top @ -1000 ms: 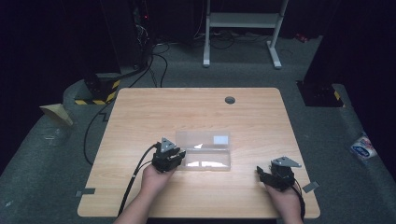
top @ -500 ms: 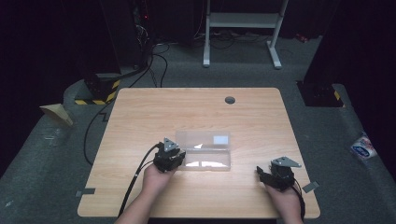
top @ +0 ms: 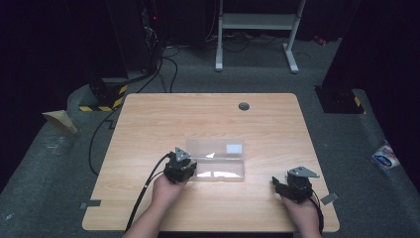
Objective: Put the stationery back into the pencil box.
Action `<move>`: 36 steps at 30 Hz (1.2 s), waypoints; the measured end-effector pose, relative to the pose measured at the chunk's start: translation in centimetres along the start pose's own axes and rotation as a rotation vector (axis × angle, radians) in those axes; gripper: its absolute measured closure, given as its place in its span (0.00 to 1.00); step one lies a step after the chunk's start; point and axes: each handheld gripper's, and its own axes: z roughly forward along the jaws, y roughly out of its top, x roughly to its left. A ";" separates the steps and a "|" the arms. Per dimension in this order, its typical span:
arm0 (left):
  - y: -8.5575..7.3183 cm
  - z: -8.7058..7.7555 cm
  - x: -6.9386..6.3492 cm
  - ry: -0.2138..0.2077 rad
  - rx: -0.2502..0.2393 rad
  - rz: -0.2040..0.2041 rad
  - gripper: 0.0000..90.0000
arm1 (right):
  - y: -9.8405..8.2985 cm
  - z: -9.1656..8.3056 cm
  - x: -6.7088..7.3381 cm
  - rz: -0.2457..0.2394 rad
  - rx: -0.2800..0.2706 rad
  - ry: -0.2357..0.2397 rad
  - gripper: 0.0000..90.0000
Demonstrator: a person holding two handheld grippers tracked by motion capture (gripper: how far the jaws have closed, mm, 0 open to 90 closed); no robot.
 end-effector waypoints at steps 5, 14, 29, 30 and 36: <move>0.1 -0.1 0.1 0.003 -0.008 -0.014 0.70 | 0.0 0.0 0.0 0.000 0.000 0.001 0.37; 0.4 -0.5 0.4 -0.003 -0.034 -0.034 0.66 | 0.0 0.0 0.0 -0.001 0.000 0.001 0.37; 0.7 -0.9 0.5 -0.023 -0.061 -0.046 0.61 | 0.0 0.0 0.0 -0.001 0.000 0.001 0.37; 0.7 -0.9 0.5 -0.023 -0.064 -0.049 0.59 | 0.0 0.0 0.0 -0.002 0.000 0.001 0.37; 0.8 -1.3 0.5 -0.029 -0.090 -0.045 0.53 | 0.0 0.0 0.0 -0.001 0.000 0.001 0.37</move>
